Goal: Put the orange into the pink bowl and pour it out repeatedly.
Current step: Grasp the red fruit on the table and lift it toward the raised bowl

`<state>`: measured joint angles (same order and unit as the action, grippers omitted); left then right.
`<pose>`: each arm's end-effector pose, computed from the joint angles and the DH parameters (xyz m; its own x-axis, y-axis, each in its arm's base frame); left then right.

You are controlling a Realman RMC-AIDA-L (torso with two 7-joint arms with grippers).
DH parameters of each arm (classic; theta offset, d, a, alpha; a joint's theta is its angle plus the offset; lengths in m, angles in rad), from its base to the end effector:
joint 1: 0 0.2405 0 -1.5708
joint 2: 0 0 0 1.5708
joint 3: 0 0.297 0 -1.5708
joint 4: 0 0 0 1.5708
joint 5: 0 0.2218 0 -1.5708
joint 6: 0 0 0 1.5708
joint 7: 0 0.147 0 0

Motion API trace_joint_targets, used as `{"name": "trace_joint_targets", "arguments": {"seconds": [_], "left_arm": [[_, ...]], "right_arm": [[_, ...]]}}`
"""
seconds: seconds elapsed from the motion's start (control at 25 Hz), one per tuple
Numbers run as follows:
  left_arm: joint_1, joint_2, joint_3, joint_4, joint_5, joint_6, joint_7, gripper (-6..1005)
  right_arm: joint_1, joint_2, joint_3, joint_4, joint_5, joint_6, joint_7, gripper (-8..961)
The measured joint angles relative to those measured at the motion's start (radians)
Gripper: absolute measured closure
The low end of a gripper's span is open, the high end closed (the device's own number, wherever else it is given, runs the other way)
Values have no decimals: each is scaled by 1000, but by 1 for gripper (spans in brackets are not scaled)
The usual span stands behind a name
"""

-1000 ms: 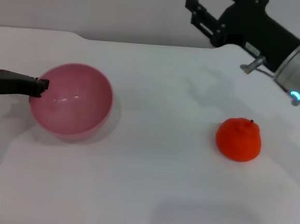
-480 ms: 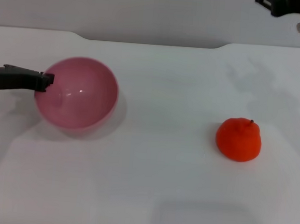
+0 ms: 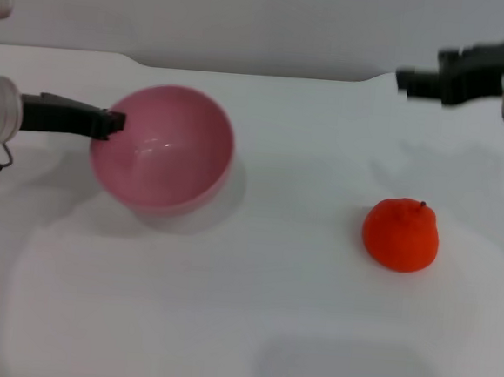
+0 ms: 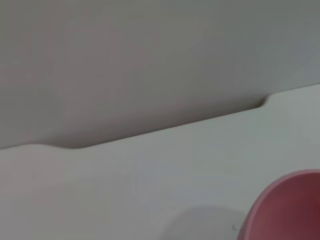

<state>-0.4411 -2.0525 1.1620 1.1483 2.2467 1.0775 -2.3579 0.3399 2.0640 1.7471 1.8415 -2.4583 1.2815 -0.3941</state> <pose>-0.2846 0.4148 0.0131 0.6490 0.6665 0.3668 0.7494 -0.4769 -0.4593 0.1604 0.3691 0.0501 0.8027 -0.5063 -0.3151 -0.5858 -0.5705 -0.5757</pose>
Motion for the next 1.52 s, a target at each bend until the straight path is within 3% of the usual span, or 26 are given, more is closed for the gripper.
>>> {"name": "trace_joint_targets", "arguments": {"seconds": [0.16,0.6,0.96,1.52], "left_arm": [[-41,1,-33,9,6,63,-18,952],[-112,2,-61,38,8,173,-68,952],[-120,-2,-50,33,7,177,-68,952],[-114,-6,-47,30,2,178,-65,952]], "right_arm": [[-4,0,0,-21,-2,100,-3,349],[-74,2,-3,-38,-37,206,-18,350],[-92,7,-22,-118,-126,141,-45,350],[-33,8,-57,-261,-126,38,-73,349]]}}
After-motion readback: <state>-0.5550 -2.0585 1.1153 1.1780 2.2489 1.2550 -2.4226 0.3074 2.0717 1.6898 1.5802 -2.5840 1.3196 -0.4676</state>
